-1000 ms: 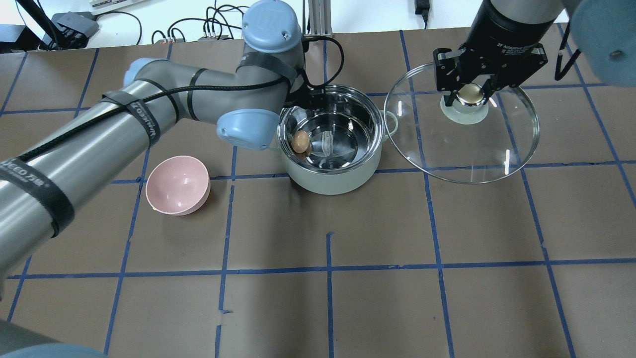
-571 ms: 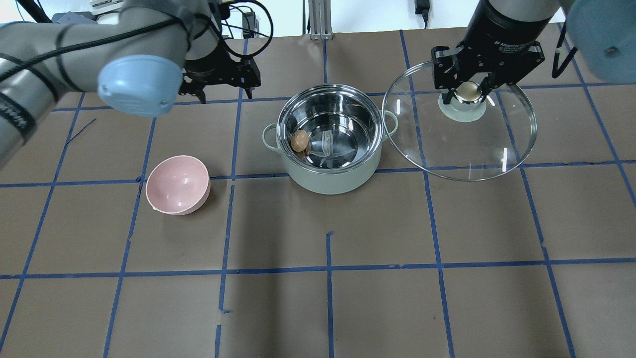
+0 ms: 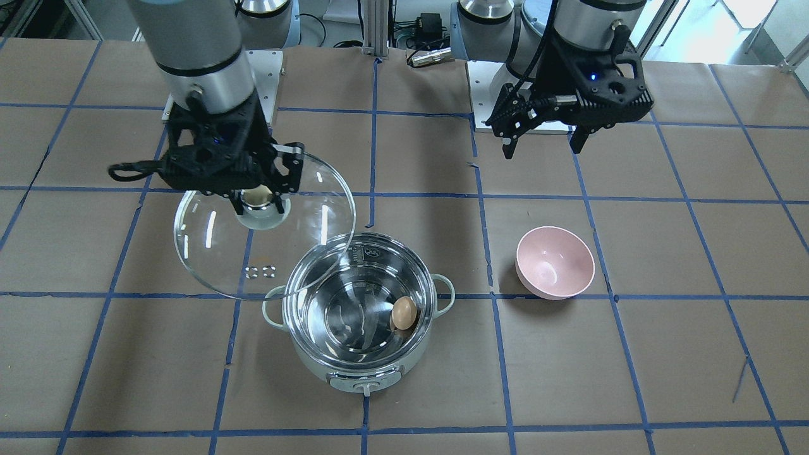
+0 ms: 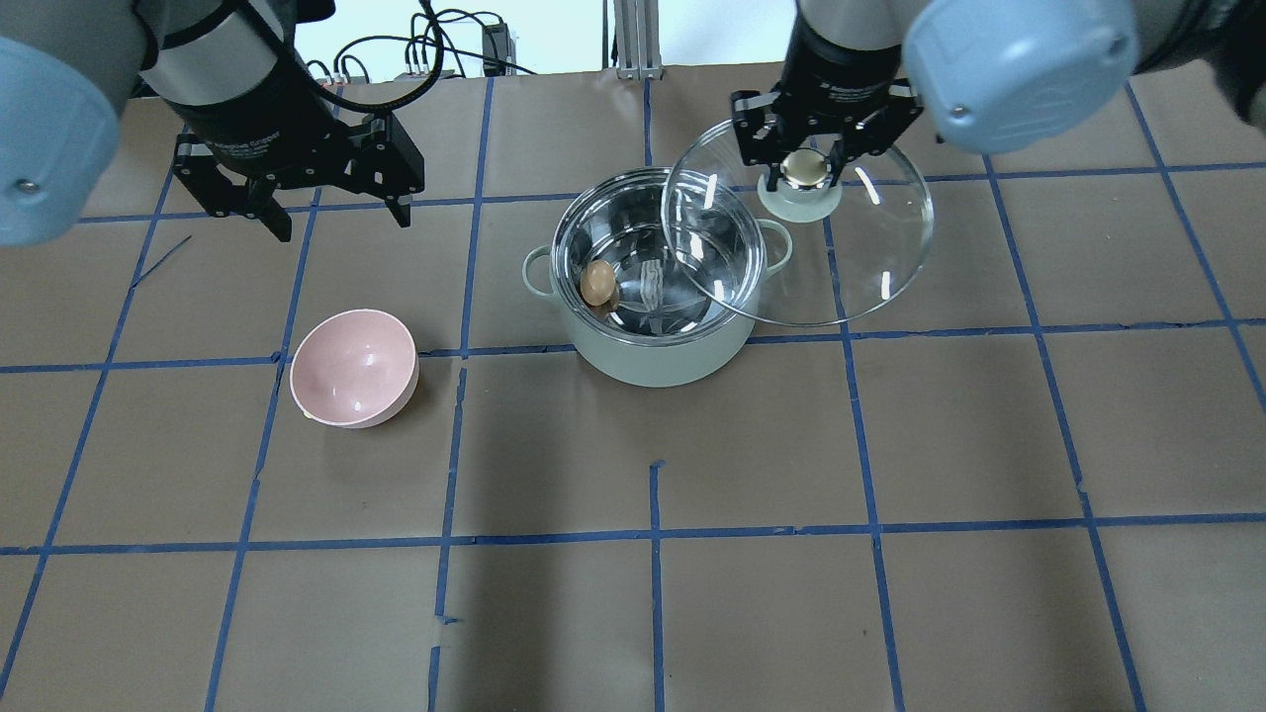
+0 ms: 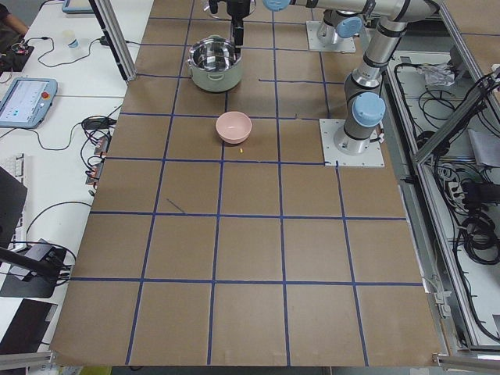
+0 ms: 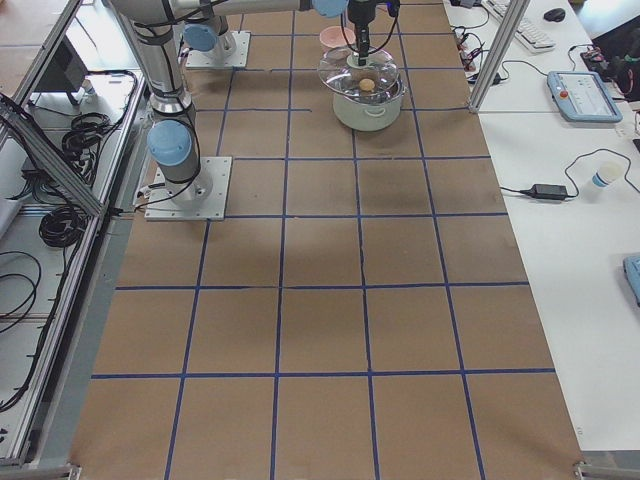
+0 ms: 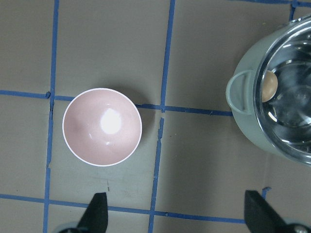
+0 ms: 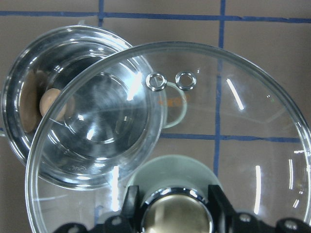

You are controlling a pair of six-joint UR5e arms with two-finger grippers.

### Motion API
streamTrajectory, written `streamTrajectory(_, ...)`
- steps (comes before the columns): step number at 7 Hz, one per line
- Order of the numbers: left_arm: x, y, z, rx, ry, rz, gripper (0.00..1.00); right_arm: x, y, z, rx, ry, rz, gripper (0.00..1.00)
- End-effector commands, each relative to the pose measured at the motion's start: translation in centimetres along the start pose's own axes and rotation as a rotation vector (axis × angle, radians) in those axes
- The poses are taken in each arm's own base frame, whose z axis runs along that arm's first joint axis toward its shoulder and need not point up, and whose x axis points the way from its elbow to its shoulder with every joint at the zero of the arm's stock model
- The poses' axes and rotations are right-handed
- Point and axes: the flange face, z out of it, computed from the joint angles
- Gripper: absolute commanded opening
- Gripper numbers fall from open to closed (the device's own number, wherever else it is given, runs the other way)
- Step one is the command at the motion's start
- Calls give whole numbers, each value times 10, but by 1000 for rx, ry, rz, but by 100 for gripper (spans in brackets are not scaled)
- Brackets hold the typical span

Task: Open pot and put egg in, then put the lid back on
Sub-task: 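Carry the glass lid with the right gripper back over the pot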

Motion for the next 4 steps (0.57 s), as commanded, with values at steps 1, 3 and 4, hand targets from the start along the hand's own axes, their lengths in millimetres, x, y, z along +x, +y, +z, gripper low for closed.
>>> streamTrajectory(1, -32, -15, -7, -35, 11, -48, 99, -70, -23, 47, 8, -12, 77, 2)
streamTrajectory(3, -34, -22, -2, -67, 3, -6, 99, -94, -28, 74, 25, -20, 65, 2)
streamTrajectory(4, -30, -16, 8, -105, -9, 39, 99, -102, -26, 81, 18, -18, 55, 2)
